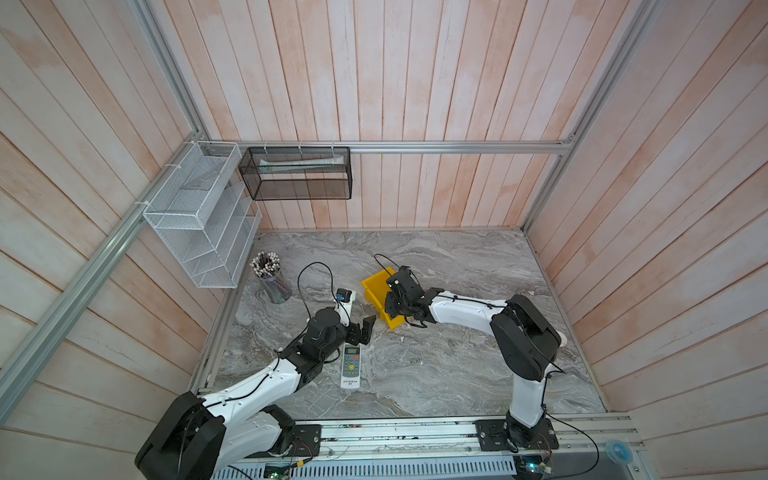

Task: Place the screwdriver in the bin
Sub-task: 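Lower the screwdriver into the bin and open the right gripper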

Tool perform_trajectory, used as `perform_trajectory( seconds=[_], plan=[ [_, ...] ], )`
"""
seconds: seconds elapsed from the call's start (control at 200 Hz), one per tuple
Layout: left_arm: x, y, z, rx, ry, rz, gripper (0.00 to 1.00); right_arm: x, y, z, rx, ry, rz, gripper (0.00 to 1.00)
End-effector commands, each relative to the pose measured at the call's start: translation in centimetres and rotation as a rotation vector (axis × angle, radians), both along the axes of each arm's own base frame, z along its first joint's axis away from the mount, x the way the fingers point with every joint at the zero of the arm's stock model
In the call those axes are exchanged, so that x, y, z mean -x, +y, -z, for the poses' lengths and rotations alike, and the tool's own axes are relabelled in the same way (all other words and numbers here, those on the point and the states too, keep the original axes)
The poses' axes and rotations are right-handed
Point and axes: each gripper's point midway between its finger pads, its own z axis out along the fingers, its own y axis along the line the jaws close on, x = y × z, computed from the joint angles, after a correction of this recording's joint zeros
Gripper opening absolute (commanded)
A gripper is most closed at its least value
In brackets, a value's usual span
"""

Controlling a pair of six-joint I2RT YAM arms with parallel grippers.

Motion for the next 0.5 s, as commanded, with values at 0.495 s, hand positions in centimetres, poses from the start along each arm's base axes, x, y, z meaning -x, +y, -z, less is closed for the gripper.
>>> perform_trajectory(
  seconds=[0.495],
  plan=[
    [-0.2,-0.1,-1.0,0.031,-0.029,-0.003,1.0,-0.1,0.0,-0.8,0.007,-0.041,0.018,0.33]
  ],
)
